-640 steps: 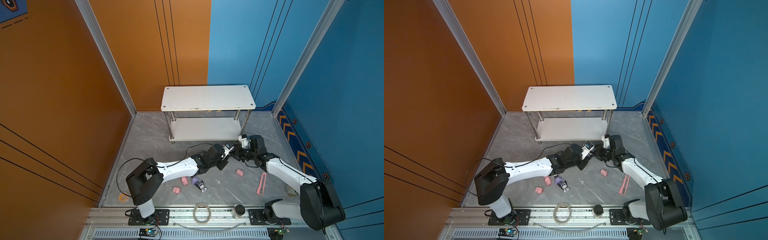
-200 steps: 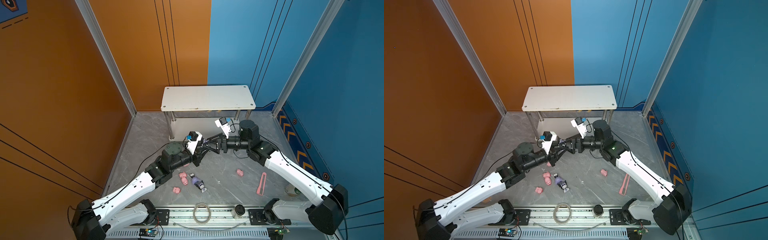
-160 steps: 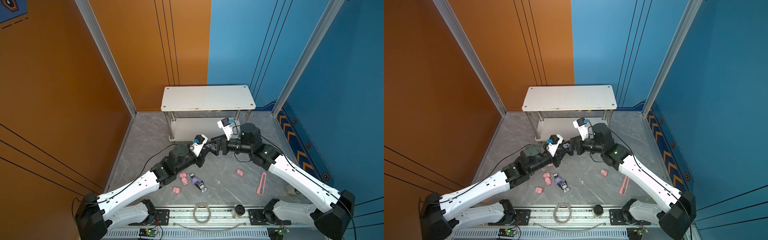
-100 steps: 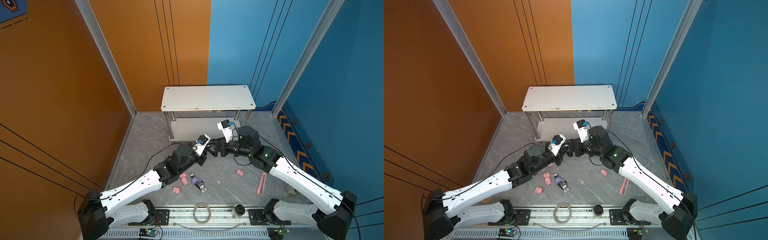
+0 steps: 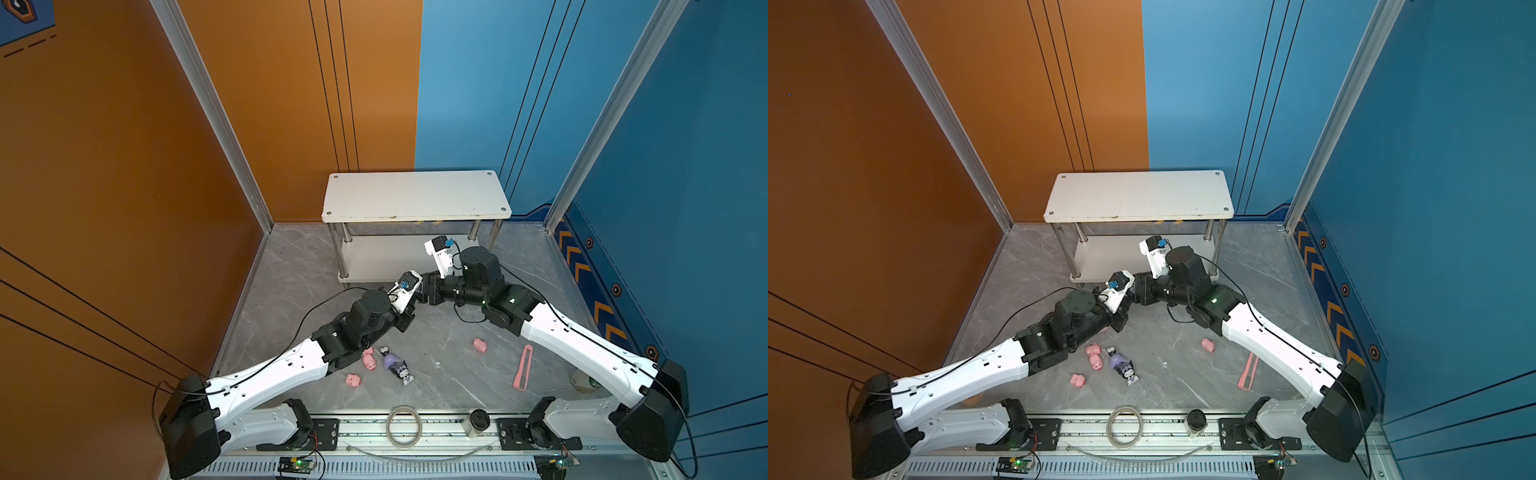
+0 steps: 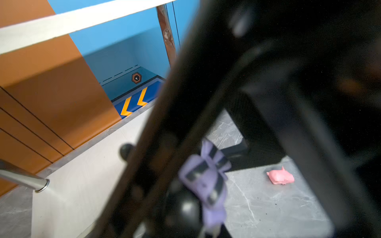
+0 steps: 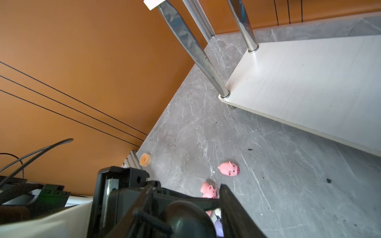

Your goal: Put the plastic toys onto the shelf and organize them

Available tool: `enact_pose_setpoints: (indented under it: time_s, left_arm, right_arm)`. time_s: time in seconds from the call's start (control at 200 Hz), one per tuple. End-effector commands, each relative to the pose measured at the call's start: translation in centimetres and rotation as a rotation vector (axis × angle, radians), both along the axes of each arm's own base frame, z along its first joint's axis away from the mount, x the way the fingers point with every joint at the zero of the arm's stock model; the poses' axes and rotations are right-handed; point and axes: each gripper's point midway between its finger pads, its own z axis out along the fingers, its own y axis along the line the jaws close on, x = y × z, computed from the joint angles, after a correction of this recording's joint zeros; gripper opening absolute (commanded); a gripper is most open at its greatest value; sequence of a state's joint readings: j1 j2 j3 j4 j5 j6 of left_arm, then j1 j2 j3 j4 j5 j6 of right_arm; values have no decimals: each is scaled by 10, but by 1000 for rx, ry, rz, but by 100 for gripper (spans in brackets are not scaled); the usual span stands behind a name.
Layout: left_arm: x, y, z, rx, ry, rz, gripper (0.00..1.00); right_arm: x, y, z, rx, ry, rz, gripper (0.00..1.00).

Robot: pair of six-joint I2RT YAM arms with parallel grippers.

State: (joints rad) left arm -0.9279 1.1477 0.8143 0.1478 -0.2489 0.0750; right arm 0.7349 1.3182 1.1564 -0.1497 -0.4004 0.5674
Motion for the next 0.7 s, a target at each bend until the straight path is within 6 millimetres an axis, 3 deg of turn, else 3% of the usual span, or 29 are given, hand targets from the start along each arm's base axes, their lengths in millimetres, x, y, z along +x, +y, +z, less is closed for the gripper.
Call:
enact_pose_setpoints:
  time_s: [0.0,0.15,0.175,0.23,0.255,0.34,0.39,0.571,0.591,0.691]
  left_arm:
    - [-1,-8,20,5,-60,-10,0]
    - [7,-2,18,30,-70,53,0]
    - [7,-2,17,31,-69,54,4]
    - [7,-3,17,24,-68,53,18]
    - [7,-4,18,19,-68,50,30]
    - [5,-3,21,-1,-71,47,57]
    - [5,-1,23,-16,-72,53,66]
    - [5,29,30,-67,-94,160,80]
    - [4,34,30,-75,-98,175,81]
    - [1,61,30,-121,-110,248,82]
  right_arm:
    - [2,10,9,29,-6,21,42]
    - [1,12,3,20,3,39,29]
    - [2,13,3,17,2,41,27]
    - [1,14,1,12,-4,50,22]
    - [1,14,0,7,-7,54,21]
    - [4,11,-2,-25,-33,56,17]
    - [7,7,-5,-65,-58,48,15]
    - [31,-11,-25,-243,-150,-4,11]
    - [43,-22,-28,-262,-158,-35,11]
    - [65,-36,-50,-377,-228,-69,10]
